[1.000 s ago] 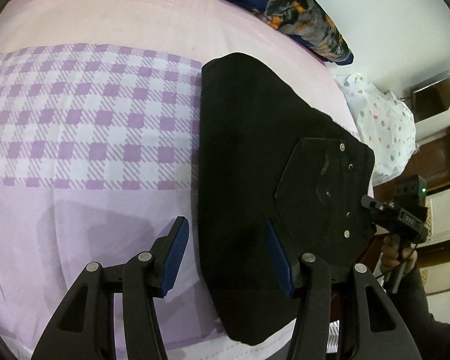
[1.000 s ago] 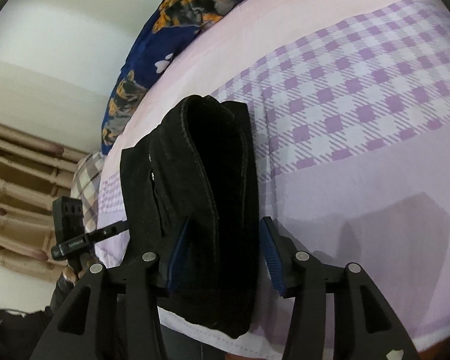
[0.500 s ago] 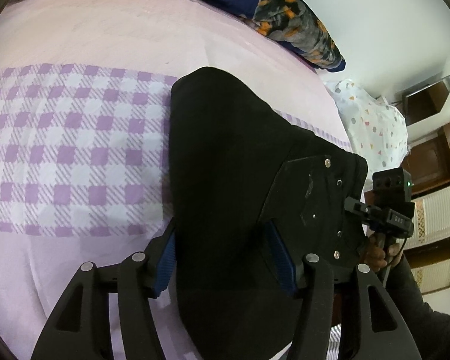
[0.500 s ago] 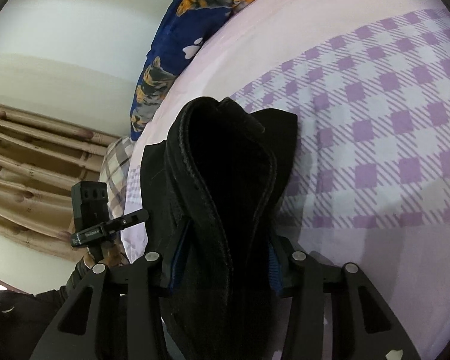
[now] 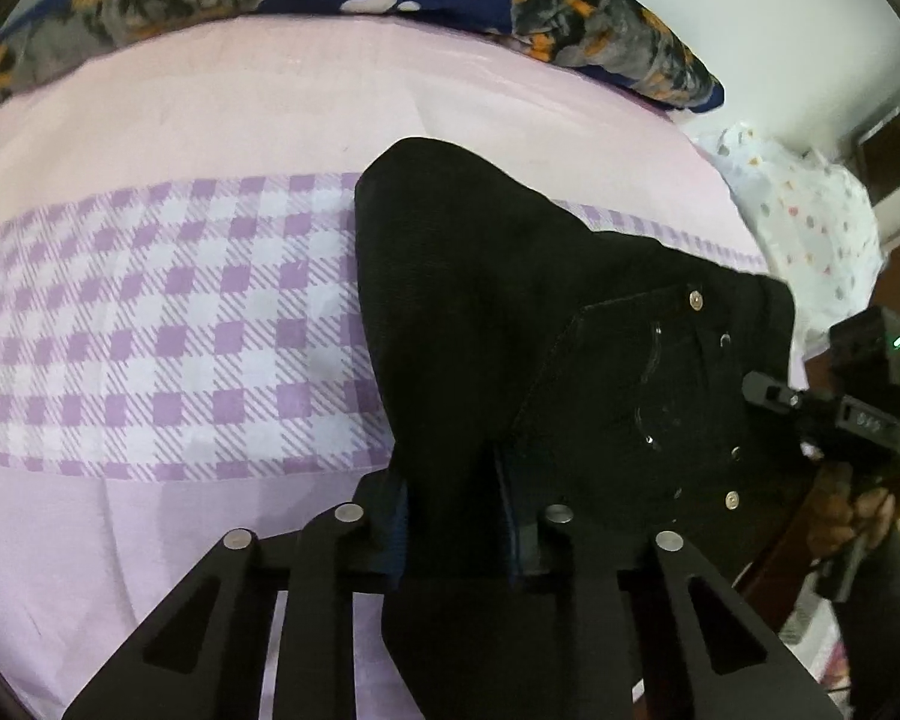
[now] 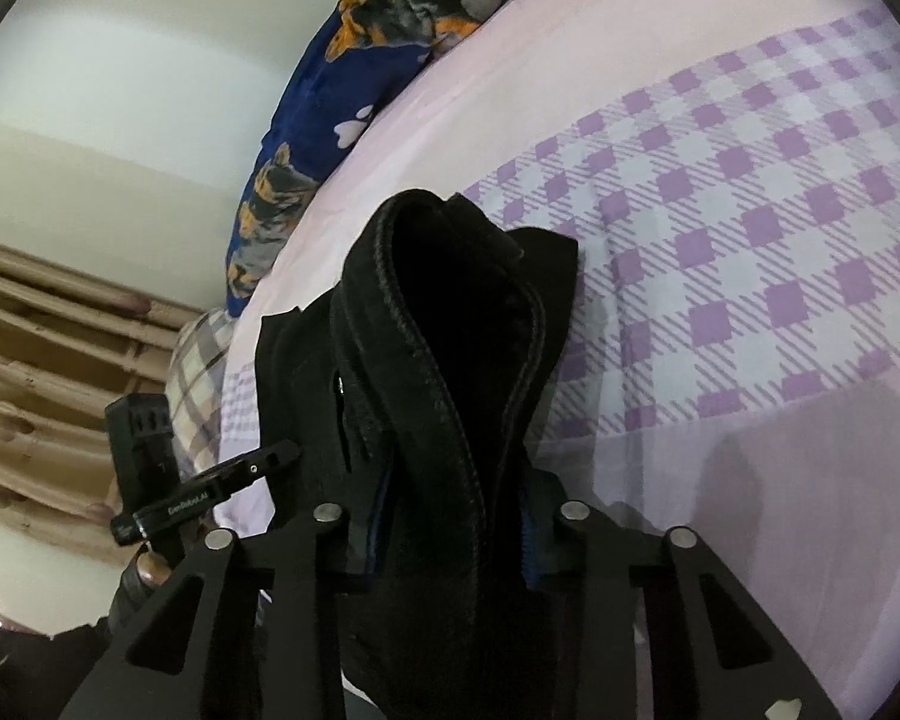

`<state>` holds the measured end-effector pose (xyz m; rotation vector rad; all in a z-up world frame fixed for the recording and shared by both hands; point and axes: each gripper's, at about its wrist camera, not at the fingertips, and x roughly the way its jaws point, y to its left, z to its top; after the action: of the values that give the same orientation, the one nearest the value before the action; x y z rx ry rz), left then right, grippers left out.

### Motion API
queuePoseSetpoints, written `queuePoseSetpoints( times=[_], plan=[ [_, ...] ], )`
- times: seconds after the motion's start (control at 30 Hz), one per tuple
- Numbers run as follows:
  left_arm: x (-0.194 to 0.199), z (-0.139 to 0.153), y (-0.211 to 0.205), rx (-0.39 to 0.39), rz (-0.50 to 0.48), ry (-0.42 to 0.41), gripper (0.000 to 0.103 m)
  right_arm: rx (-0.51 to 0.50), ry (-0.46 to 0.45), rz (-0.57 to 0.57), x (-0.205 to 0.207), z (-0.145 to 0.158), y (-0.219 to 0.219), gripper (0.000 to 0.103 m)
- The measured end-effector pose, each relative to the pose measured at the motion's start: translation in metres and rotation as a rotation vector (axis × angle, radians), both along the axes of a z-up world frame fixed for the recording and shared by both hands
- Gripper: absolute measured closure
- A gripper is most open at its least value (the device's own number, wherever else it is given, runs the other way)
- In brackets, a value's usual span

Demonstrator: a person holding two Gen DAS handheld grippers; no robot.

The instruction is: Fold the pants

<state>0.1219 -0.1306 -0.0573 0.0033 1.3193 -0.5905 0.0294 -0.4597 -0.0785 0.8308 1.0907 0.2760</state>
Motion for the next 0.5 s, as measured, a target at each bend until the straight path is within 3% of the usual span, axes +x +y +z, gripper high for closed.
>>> queuePoseSetpoints(
  times=[0.17,0.5],
  plan=[
    [-0.005,0.004,-0.009,0.038,-0.023,-0.048,0.089,-0.055,0.003,-0.044,0.0,0.014,0.011,0.08],
    [-0.014,0.022,-0.002,0.011,-0.038,-0.118,0.095,-0.077,0.012,-0.082,0.004,0.042,0.03,0.083]
  ],
)
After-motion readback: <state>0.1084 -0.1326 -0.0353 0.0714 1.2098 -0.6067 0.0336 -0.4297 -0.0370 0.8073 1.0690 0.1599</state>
